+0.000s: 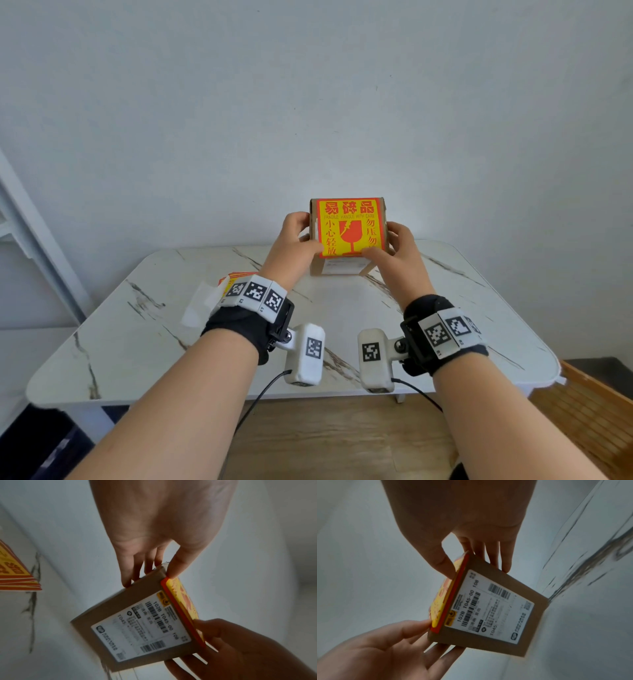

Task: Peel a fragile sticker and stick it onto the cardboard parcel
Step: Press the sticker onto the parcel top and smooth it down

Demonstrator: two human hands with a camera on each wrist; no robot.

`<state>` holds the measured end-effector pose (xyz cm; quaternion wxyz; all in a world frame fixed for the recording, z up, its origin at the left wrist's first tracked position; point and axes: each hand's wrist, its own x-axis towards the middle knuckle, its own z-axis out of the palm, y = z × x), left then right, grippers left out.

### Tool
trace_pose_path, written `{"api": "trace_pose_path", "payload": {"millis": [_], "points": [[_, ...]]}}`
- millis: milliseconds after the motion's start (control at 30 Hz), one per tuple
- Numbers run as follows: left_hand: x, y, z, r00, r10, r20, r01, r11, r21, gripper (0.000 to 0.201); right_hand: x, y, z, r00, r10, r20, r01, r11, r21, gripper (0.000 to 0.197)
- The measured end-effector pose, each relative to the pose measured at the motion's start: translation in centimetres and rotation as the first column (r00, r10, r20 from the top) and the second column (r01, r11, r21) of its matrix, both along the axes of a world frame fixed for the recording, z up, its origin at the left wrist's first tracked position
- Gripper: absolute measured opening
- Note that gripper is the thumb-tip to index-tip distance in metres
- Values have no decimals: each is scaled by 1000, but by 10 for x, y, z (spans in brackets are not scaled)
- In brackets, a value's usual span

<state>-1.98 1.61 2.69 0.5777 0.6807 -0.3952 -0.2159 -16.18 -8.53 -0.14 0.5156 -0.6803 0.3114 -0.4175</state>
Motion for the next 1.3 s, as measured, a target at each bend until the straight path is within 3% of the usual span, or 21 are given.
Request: {"api": "trace_pose_path", "payload": {"millis": [433,567,733,867,933,1067,1200,1300], "points": [[3,3,-19,982,-68,176,51,994,95,84,-3,-2,-9,993,6,-119,-13,998,-62,70],[5,1,-19,978,-71,197,55,995,83,82,-4,-6,-5,986,-17,-163,-6,991,-136,74],[9,-3,-17,971,16,240,-36,996,80,79,5,-13,-1,985,-34,-169,5,985,-173,74],[9,-13,-10,966,107,236,-125,990,66,58,15,-14,7,989,-11,-145,-4,995,-103,76],[9,-20,-9,949,75,307,-124,982,143,55,22,-17,5,981,13,-196,-32,995,-92,63],[14,-30,-13,947,-51,317,-51,951,304,65,29,-28,-3,929,20,-370,-50,996,-72,64],[22,-40,-27,934,2,357,-153,907,393,48,35,-39,-11,843,4,-537,-66,993,-96,57],[29,-49,-34,938,40,344,-175,911,372,45,43,-50,-17,837,-33,-547,-37,992,-117,46]]}}
